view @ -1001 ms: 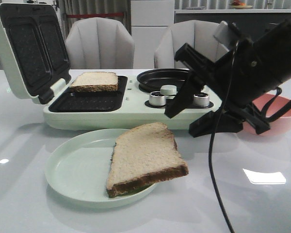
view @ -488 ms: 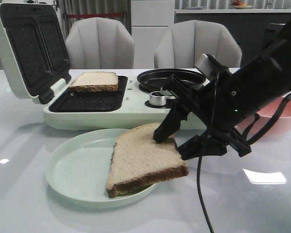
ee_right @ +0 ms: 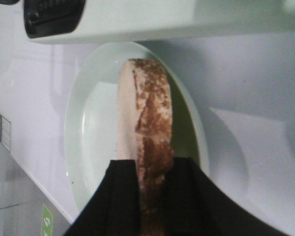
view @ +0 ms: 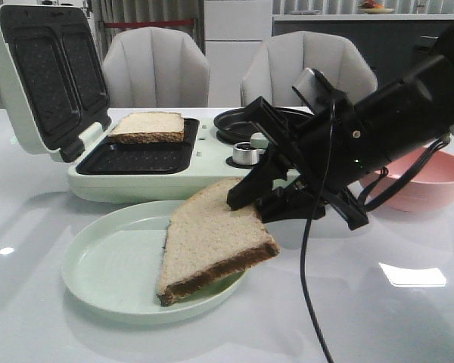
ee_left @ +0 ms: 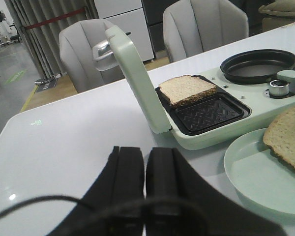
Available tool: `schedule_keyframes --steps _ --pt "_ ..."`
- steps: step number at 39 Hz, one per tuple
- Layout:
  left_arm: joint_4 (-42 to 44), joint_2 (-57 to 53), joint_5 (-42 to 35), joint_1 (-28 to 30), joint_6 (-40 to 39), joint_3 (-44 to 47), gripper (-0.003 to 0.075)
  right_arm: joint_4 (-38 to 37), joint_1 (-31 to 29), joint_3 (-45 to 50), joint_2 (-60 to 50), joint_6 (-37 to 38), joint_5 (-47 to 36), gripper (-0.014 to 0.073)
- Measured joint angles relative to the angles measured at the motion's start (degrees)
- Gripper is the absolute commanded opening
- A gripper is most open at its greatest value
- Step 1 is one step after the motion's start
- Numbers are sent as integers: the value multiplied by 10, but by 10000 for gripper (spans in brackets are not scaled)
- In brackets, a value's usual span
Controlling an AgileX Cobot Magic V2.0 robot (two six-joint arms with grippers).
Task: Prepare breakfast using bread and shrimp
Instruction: 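Lift the bread with the right gripper over the sandwich maker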
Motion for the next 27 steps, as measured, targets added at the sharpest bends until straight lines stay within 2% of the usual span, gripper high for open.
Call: schedule_keyframes --steps 10,16,19,27 --pt "0 0 0 0 0 0 113 26 0 -2 -68 -25 25 136" --pt "0 0 0 0 0 0 114 83 2 -32 -78 -45 68 136" --pt "0 0 0 0 0 0 114 112 10 -54 -78 -63 61 136" --pt "0 0 0 0 0 0 114 126 45 -148 -39 -78 4 136"
